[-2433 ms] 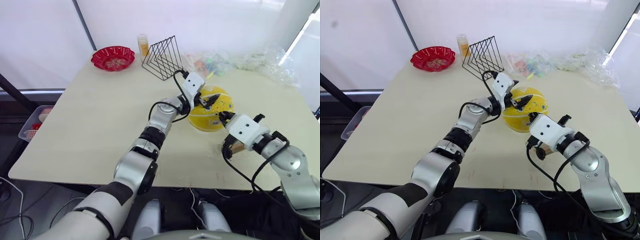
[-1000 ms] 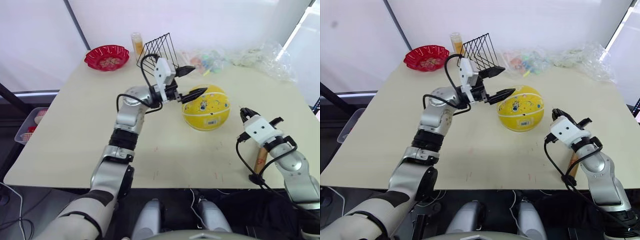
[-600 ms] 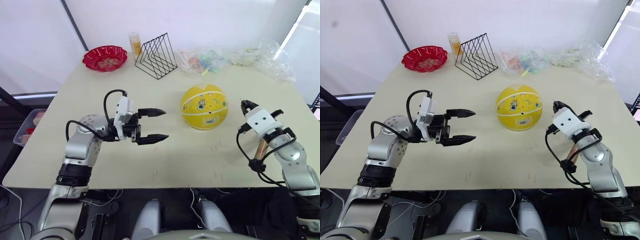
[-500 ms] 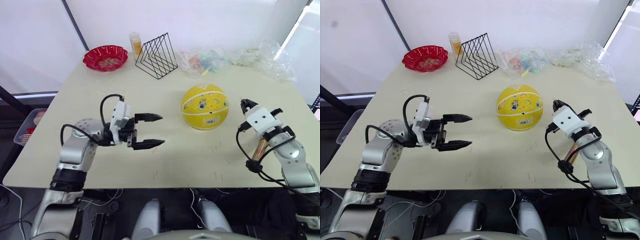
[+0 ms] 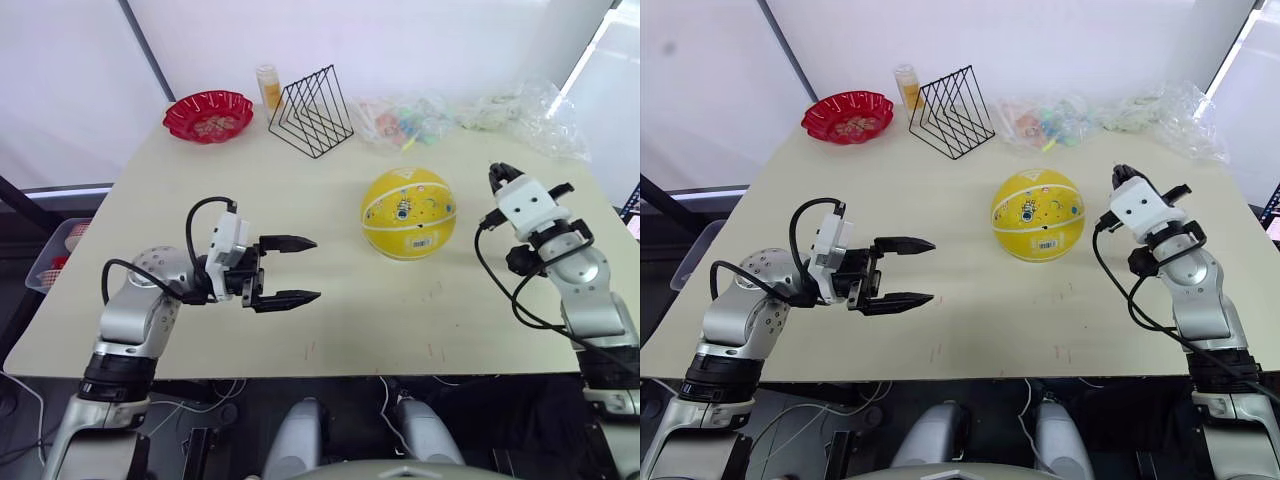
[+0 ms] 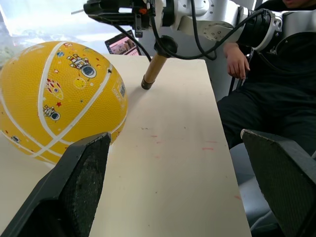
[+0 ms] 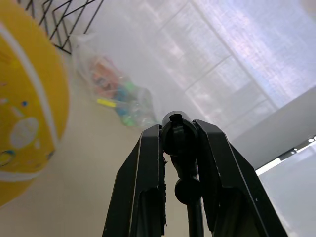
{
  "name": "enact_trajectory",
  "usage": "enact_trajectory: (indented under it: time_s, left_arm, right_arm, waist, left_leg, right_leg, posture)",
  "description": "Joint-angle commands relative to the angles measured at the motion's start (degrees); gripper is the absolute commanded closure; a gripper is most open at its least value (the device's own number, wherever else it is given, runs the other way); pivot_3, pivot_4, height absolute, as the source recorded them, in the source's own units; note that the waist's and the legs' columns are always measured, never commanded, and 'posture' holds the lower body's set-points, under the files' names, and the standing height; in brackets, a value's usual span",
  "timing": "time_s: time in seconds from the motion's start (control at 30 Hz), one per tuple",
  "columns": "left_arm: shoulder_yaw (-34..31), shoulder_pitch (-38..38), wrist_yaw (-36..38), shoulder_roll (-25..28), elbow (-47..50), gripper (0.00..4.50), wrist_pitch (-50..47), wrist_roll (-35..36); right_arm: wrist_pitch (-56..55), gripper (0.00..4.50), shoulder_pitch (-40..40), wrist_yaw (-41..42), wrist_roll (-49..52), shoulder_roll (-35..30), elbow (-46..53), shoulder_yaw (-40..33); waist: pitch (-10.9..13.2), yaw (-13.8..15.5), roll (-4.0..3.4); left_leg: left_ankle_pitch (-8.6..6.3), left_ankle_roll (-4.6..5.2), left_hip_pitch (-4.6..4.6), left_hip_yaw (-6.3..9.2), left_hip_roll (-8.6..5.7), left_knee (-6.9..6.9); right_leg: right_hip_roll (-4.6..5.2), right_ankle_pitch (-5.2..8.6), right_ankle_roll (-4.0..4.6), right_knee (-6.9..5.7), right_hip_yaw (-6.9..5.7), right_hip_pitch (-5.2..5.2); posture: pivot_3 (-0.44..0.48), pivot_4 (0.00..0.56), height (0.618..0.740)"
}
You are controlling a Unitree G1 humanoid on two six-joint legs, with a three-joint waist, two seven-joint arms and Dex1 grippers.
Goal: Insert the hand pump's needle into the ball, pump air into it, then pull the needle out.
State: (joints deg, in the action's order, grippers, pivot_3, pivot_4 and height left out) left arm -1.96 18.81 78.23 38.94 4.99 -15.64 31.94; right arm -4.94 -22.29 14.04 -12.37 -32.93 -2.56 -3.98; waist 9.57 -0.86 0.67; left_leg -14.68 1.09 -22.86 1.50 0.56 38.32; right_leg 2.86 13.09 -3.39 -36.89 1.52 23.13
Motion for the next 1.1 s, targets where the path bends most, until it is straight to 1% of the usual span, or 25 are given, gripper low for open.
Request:
enact_trajectory:
  time_s: [0.03,0.13,0.3,0.57,0.6,0.63,0.67,0.73,0.77,0.8,0.83,0.87,1.07,1.1]
  left_arm:
    - [-1.4,0.4,-0.4,-0.1,1.4,0.0,0.5,1.4]
    - [-1.4,0.4,-0.5,-0.1,1.4,0.0,0.5,1.4]
    - [-1.1,1.1,-1.2,-0.8,1.2,0.0,0.4,1.6]
    - [-0.8,1.9,-1.2,-1.1,0.4,0.0,0.6,1.2]
    - [-0.8,2.0,-1.2,-1.1,0.3,0.0,0.6,1.1]
    - [-0.7,2.0,-1.3,-1.2,0.3,0.0,0.6,1.1]
    - [-0.6,2.0,-1.4,-1.3,0.3,0.0,0.6,1.1]
    - [-0.6,2.0,-1.4,-1.3,0.3,0.0,0.6,1.1]
    - [-0.6,2.1,-1.4,-1.3,0.2,0.0,0.6,1.0]
    - [-0.6,2.1,-1.3,-1.3,0.1,0.0,0.7,1.0]
    - [-0.6,2.1,-1.3,-1.3,0.0,0.0,0.7,1.0]
    - [-0.6,2.1,-1.3,-1.3,0.0,0.0,0.7,0.9]
    - [-0.6,2.3,-1.1,-1.4,-0.6,0.0,1.1,0.8]
    - [-0.6,2.3,-1.0,-1.4,-0.7,0.0,1.1,0.7]
  right_arm:
    - [-1.4,4.17,-0.8,-0.9,0.2,-0.9,0.5,-1.6]
    - [-1.6,4.17,-0.8,-0.9,0.2,-0.9,0.4,-1.6]
    - [-1.4,4.17,0.2,0.1,1.6,1.2,3.1,-0.5]
    - [-0.3,4.17,2.2,3.6,3.8,2.1,3.7,0.6]
    - [-0.1,3.67,2.5,4.0,4.2,2.2,3.9,0.6]
    - [0.1,3.06,2.8,4.4,4.5,2.3,4.2,0.7]
    - [0.3,2.77,3.1,4.6,4.6,2.3,4.4,0.6]
    - [1.0,1.86,3.3,4.9,5.2,2.5,5.0,0.2]
    - [1.7,1.34,3.4,5.2,6.1,2.7,5.4,-0.3]
    - [2.5,0.66,3.5,5.4,6.9,2.9,5.7,-0.8]
    - [3.0,0.2,3.6,5.5,7.5,3.0,6.0,-1.1]
    - [3.4,0.02,3.6,5.5,7.7,3.0,6.1,-1.2]
    - [5.8,0.02,4.0,6.3,10.9,3.0,7.4,-2.3]
    - [6.9,0.02,4.2,7.6,12.6,2.9,7.9,-2.4]
  waist:
    - [0.0,0.0,0.0]
    - [0.0,0.0,0.0]
    - [0.0,0.0,0.0]
    - [0.0,0.0,0.0]
    - [0.0,0.0,0.0]
    - [0.0,0.0,0.0]
    - [0.0,0.0,0.0]
    - [0.0,0.0,0.0]
    - [0.0,0.0,0.0]
    - [0.0,0.0,0.0]
    - [0.0,0.0,0.0]
    - [0.0,0.0,0.0]
    - [0.0,0.0,0.0]
    - [0.0,0.0,0.0]
  left_leg:
    - [0.0,0.0,0.0,0.0,0.0,-0.01]
    - [0.0,0.0,0.0,-0.02,0.01,-0.01]
    - [0.0,0.0,0.0,-0.01,0.01,-0.01]
    - [0.0,0.0,0.0,-0.02,0.01,-0.01]
    - [0.0,0.0,0.0,-0.02,0.01,0.0]
    - [0.0,0.0,0.0,-0.01,0.01,0.0]
    - [0.0,0.0,0.0,0.0,0.01,0.0]
    - [0.0,0.0,0.0,-0.01,0.01,0.0]
    - [0.0,0.0,0.0,-0.03,0.01,-0.01]
    - [0.0,0.0,0.0,-0.02,0.01,0.0]
    - [0.0,0.0,0.0,-0.03,0.01,0.0]
    - [0.0,0.0,0.01,-0.02,0.01,0.0]
    - [0.0,0.0,0.01,-0.02,0.01,0.0]
    - [0.0,0.0,0.01,-0.02,0.01,0.0]
  right_leg:
    - [-0.01,0.0,0.0,0.0,0.0,0.0]
    - [-0.01,0.0,0.0,0.0,0.01,0.0]
    - [-0.01,0.0,0.0,-0.01,0.01,0.01]
    - [0.0,0.0,0.0,-0.02,0.01,0.01]
    - [-0.01,0.0,0.0,-0.02,0.01,0.01]
    - [-0.01,0.0,0.0,-0.02,0.0,0.01]
    - [-0.01,0.0,0.0,-0.03,0.0,0.01]
    - [-0.01,0.0,0.0,-0.03,0.01,0.01]
    - [-0.01,0.0,0.0,-0.03,0.02,0.01]
    - [-0.01,0.0,0.0,-0.03,0.02,0.01]
    - [-0.01,0.0,0.0,-0.03,0.02,0.01]
    - [-0.01,0.0,0.0,-0.03,0.02,0.01]
    - [-0.01,0.0,0.0,-0.06,0.02,0.01]
    - [-0.01,0.0,0.0,-0.06,0.02,0.01]
  posture:
    - [0.0,0.15,0.74]
    - [0.0,0.15,0.74]
    - [0.0,0.15,0.74]
    - [0.0,0.15,0.74]
    - [0.0,0.15,0.74]
    - [0.0,0.15,0.74]
    - [0.0,0.15,0.74]
    - [0.0,0.15,0.74]
    - [0.0,0.15,0.74]
    - [0.0,0.15,0.74]
    - [0.0,0.15,0.74]
    - [0.0,0.15,0.74]
    - [0.0,0.15,0.74]
    - [0.0,0.15,0.74]
